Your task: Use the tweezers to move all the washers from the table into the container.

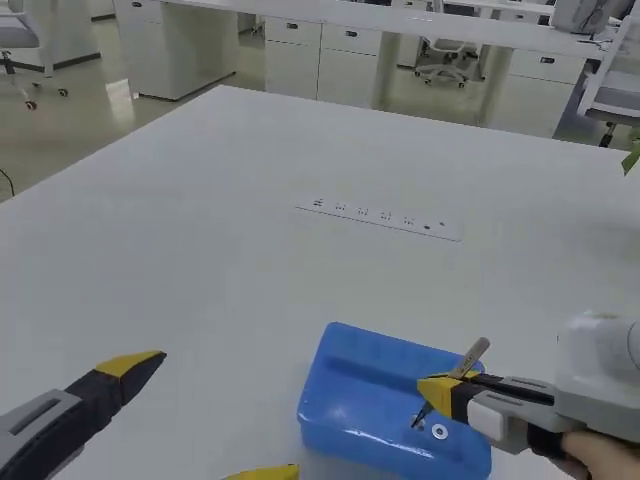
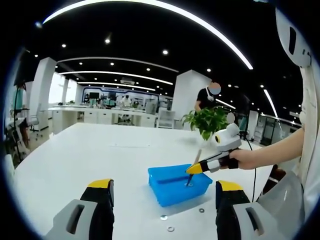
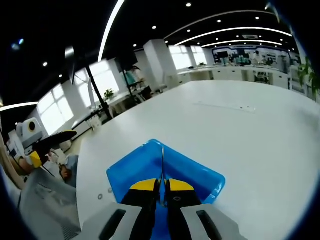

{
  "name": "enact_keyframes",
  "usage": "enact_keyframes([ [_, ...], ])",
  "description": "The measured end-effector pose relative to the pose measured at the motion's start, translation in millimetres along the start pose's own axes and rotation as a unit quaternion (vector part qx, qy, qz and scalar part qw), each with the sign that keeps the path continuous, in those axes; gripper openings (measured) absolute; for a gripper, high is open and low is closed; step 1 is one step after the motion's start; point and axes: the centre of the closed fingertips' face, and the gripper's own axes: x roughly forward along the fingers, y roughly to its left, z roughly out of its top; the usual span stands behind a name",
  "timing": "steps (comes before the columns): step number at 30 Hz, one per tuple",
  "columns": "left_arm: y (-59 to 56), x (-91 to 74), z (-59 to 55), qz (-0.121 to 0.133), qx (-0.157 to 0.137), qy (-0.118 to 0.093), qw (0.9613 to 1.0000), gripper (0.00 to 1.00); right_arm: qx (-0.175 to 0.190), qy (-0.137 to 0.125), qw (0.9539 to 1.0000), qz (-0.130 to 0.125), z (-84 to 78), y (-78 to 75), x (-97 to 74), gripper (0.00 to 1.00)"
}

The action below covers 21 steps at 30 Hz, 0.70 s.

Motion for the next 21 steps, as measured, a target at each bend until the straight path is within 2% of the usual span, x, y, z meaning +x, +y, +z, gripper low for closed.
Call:
enact_keyframes([
  [9,0.0,-0.5,0.1,0.000,-0.001,0.000,1.0000,0.83,-0.001,0.007,1.0000,-0.004,-3.1,-2.9,4.5,0.03],
  [13,4.6,-1.3,-0.8,0.014,0.002,0.002,0.9999,0.83,-0.019,0.017,0.9997,-0.007,-6.7,-2.5,8.0,0.03],
  [21,6.4,-2.5,-1.7,0.016,-0.002,0.004,0.9999,0.83,-0.035,0.020,0.9991,-0.011,-6.4,-2.2,8.7,0.04],
])
